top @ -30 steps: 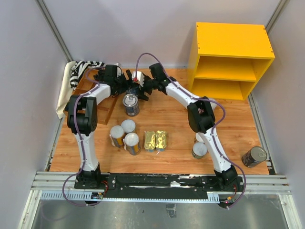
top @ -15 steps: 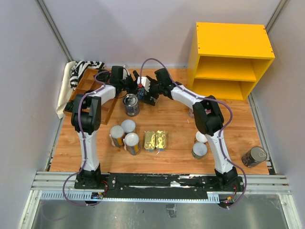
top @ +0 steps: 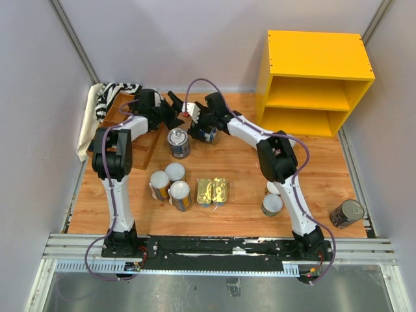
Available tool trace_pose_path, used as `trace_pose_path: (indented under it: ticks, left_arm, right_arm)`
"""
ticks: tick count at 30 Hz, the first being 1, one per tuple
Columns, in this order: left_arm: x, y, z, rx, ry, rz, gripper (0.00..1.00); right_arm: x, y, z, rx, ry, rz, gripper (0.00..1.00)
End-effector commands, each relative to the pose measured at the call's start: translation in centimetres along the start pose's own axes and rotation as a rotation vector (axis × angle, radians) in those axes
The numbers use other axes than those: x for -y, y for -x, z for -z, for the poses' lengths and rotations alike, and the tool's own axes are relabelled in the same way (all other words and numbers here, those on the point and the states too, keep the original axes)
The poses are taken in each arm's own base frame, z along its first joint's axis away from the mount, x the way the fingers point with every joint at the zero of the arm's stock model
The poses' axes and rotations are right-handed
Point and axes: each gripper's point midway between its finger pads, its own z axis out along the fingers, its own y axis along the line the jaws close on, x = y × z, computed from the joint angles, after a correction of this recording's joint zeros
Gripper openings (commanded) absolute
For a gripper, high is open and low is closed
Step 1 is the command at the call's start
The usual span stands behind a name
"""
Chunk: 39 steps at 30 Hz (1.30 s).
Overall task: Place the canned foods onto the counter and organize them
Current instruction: Adjust the canned food at the center of the board.
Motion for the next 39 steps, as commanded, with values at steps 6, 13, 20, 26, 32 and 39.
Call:
trace_pose_path:
  ticks: [6, 13, 20, 26, 32, 39]
  left_arm:
    - [0.5, 9.0, 5.9, 0.212, -0.022, 0.023, 1.0]
    - [1.9, 11.0, 7.7, 0.281, -0.001, -0.032, 1.0]
    - [2.1, 11.5, 9.2, 0.323, 0.024, -0.066, 1.0]
    - [1.6, 11.0, 9.7, 0.331, 0.049, -0.092, 1.0]
    - [1.4, 10.6, 10.2, 0.335, 0.062, -0.128, 1.0]
    - [1.3, 9.3, 10.5, 0.299, 0.051, -0.18, 1.0]
  right_arm:
    - [-3.1, -2.2, -2.8, -0.112, 0.059, -0.041, 0.98]
    - [-3.8, -3.5, -2.4, -0.186, 0.056, -0.048, 0.76]
    - [-2.9, -2.5, -0.3, -0.208, 0.016, -0.02, 0.22]
    - [-1.0, 2.5, 2.0, -0.1, -0.048, -0.028, 0.01]
    - [0.3, 9.5, 6.0, 0.159, -0.166, -0.04, 0.01]
    - [0.5, 15.0, 10.9, 0.443, -0.271, -0.089, 0.01]
